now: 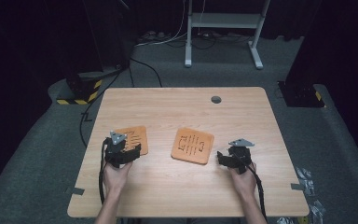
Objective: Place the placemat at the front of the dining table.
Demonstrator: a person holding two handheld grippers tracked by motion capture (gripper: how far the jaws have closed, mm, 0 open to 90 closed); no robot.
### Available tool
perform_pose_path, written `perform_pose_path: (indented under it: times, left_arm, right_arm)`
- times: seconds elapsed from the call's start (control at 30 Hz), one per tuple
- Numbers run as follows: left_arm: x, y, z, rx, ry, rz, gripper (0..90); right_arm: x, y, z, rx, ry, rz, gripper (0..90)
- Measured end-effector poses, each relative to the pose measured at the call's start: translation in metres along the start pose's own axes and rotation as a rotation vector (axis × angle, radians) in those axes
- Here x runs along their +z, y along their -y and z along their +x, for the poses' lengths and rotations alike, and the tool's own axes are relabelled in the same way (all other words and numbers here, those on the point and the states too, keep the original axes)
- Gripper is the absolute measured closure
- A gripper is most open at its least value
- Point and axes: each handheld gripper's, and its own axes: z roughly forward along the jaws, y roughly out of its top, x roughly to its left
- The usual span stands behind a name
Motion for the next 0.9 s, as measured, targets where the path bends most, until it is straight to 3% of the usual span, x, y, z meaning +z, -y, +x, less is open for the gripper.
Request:
perform_pose_path:
  times: [0.9]
  left_arm:
    - [-0.002, 0.017, -0.047, 0.088, 0.115, -0.007, 34.4]
  right_arm:
    - [0.0, 0.0, 0.0, 0.0, 0.0, 0.0, 22.7]
